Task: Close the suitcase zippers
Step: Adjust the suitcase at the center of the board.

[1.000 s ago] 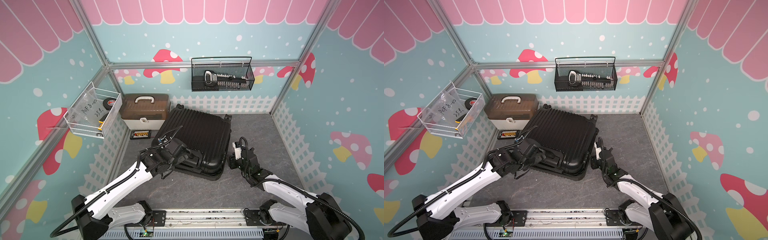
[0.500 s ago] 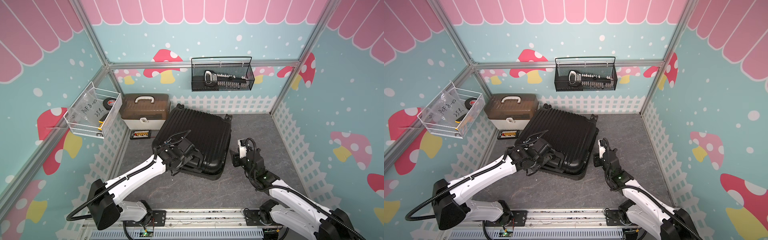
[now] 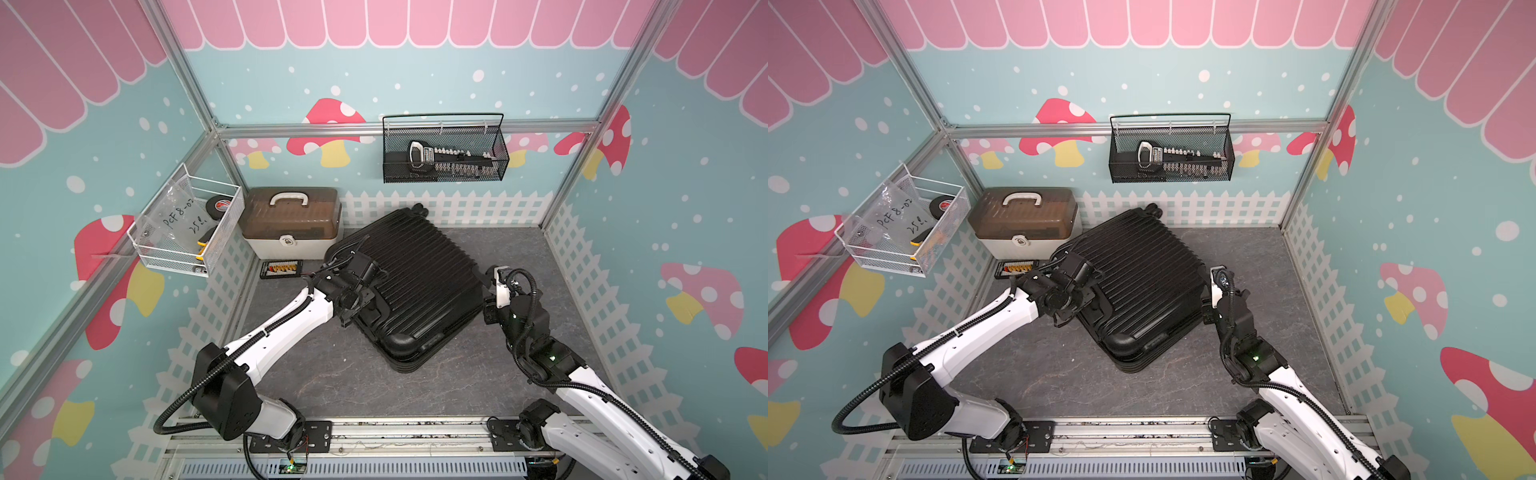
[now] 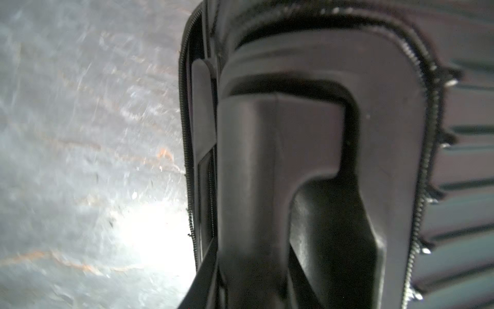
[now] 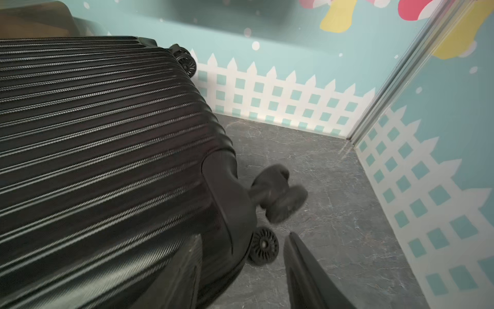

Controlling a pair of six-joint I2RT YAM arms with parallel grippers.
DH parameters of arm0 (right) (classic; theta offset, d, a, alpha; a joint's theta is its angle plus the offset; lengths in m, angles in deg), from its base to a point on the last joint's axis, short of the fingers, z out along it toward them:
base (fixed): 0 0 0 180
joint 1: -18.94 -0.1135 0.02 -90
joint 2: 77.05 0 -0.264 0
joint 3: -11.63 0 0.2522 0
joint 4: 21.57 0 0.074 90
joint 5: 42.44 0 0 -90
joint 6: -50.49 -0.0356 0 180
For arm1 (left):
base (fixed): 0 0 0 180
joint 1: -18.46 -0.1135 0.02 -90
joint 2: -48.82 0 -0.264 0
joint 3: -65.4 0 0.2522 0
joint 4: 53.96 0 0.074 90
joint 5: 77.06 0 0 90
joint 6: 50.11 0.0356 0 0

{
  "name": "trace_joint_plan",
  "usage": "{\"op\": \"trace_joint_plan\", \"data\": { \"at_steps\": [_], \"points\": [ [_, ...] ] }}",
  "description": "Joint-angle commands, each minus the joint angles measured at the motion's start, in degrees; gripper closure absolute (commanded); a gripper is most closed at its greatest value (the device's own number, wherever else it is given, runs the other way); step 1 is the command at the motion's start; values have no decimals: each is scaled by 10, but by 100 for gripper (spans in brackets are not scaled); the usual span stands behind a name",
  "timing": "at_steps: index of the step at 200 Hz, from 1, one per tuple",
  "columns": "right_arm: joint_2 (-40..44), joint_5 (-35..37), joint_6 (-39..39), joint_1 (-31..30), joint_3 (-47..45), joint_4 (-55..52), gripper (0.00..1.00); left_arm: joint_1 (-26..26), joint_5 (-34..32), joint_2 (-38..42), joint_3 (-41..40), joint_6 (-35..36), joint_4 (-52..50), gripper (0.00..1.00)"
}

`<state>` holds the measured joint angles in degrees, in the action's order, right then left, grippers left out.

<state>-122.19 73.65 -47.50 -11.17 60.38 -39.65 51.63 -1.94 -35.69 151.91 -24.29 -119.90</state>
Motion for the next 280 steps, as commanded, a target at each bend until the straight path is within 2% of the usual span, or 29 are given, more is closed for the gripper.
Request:
{"op": "trace_joint_plan", "data": {
  "at_steps": [1, 16, 46, 70, 89, 109, 122, 136, 198, 219, 233, 262, 280],
  "points": [
    [-5, 30, 25, 6, 21, -45, 46, -25, 54, -33, 23, 185, 77, 86],
    [-11, 20, 22, 16, 31, -59, 45, -46, 87, -61, 49, 262, 88, 87],
    [-15, -17, 13, 47, 50, -84, 45, -94, 152, -121, 102, 366, 106, 88],
    [-13, -48, 7, 74, 65, -105, 45, -136, 215, -165, 155, 422, 110, 88],
    [-19, -86, 0, 105, 72, -114, 45, -149, 226, -188, 197, 449, 98, 88],
    [-40, -139, -5, 136, 79, -120, 45, -152, 211, -202, 224, 455, 69, 72],
    [-57, -165, -4, 144, 85, -120, 45, -152, 202, -199, 217, 451, 67, 58],
    [-76, -188, -4, 146, 91, -119, 45, -152, 198, -193, 203, 447, 69, 50],
    [-137, -257, -17, 147, 99, -103, 45, -151, 257, -177, 126, 428, 110, 42],
    [-144, -269, -23, 148, 97, -95, 45, -149, 271, -163, 103, 415, 126, 42],
    [-144, -271, -26, 148, 98, -93, 45, -147, 267, -151, 86, 404, 140, 47],
    [-123, -258, -28, 148, 99, -94, 43, -148, 241, -140, 79, 398, 152, 71],
    [-109, -245, -30, 151, 106, -108, 41, -159, 251, -141, 98, 408, 148, 81]
  ]
}}
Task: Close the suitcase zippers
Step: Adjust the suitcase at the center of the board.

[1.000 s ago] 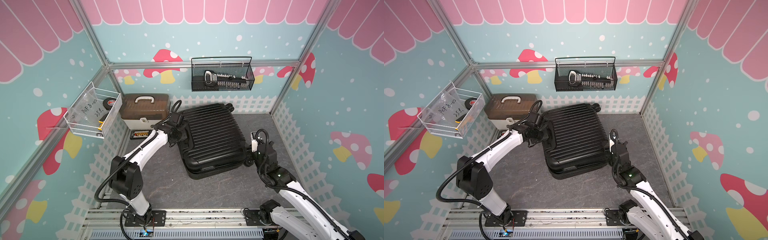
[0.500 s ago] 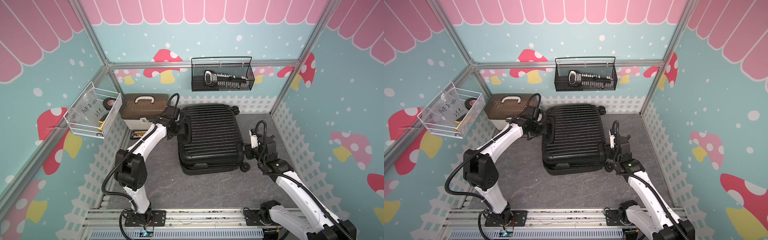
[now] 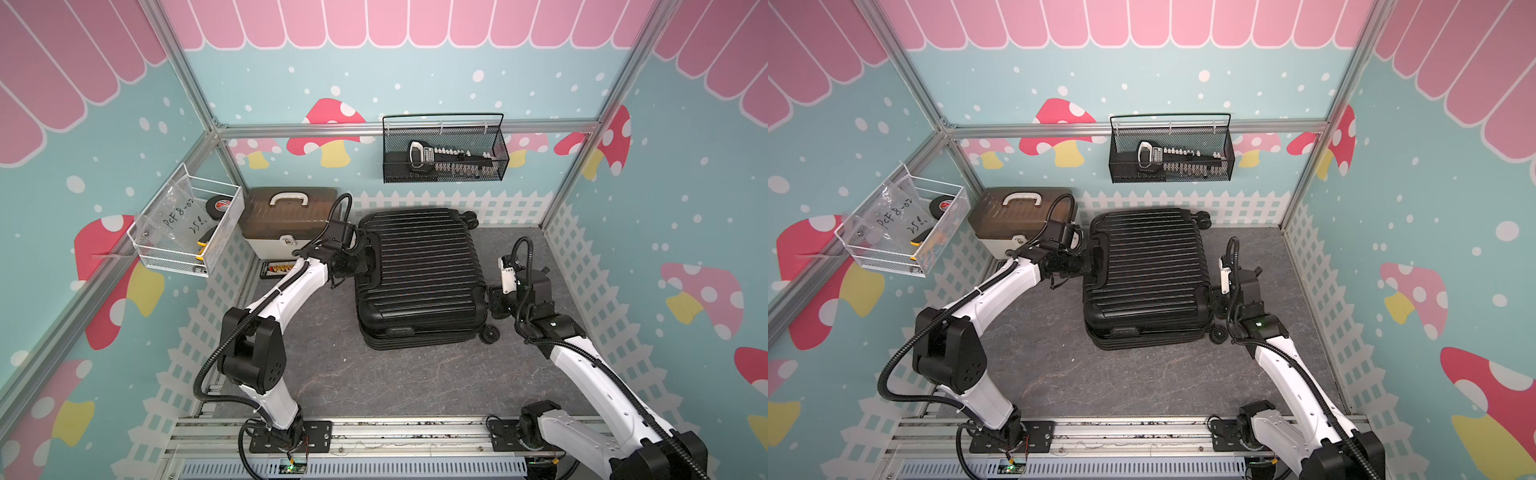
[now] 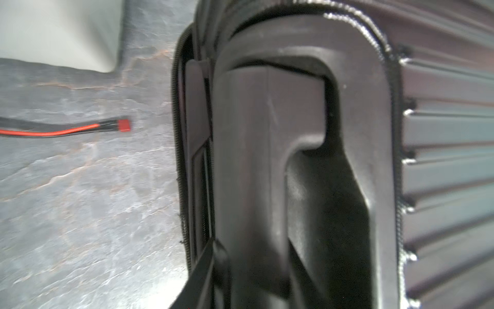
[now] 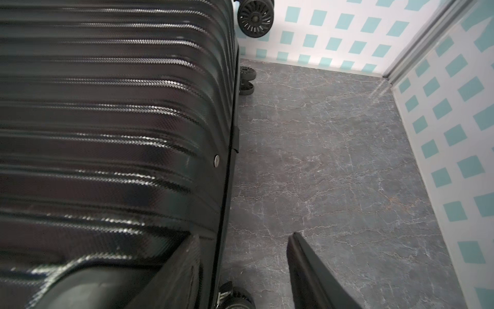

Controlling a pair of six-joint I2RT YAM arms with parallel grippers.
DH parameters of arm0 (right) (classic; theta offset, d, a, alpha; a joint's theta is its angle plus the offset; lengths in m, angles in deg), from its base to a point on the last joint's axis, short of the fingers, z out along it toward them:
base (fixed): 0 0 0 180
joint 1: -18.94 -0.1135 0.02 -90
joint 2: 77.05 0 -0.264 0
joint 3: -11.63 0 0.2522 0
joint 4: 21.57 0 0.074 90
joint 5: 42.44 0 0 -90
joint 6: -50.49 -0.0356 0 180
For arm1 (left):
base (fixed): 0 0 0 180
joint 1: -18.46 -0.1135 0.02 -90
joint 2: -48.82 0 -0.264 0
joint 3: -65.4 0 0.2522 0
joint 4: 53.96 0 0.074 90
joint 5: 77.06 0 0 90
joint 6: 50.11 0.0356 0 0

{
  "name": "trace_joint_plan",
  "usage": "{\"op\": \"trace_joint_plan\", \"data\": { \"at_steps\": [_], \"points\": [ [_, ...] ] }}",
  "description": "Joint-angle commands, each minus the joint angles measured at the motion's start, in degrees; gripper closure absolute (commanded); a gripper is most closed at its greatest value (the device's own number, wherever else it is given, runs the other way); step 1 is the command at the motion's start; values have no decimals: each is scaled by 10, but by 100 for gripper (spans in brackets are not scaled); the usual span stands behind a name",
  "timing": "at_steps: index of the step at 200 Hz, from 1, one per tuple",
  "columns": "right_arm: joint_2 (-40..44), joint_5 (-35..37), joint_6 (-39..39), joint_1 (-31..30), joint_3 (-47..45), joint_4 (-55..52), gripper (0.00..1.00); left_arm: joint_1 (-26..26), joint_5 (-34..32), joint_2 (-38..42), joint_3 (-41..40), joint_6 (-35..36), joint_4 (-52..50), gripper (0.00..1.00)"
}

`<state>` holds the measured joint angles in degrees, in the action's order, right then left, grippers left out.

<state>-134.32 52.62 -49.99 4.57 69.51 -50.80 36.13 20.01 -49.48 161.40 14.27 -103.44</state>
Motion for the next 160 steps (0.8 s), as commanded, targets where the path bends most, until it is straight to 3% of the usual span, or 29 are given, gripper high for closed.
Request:
{"op": "trace_joint_plan", "data": {
  "at_steps": [1, 56, 107, 160],
  "points": [
    [13, -35, -5, -6, 16, 2, 41, -5, 32, -4, 5, 24, -17, 81],
    [58, -12, 2, 34, 9, -22, 38, -60, 84, -64, 142, 85, -96, 91],
    [67, -30, -24, 68, -52, -24, 39, -96, 73, -114, 271, 129, -191, 94],
    [101, -119, -80, 69, -189, 107, 47, -113, 77, -120, 311, 133, -215, 94]
  ]
}}
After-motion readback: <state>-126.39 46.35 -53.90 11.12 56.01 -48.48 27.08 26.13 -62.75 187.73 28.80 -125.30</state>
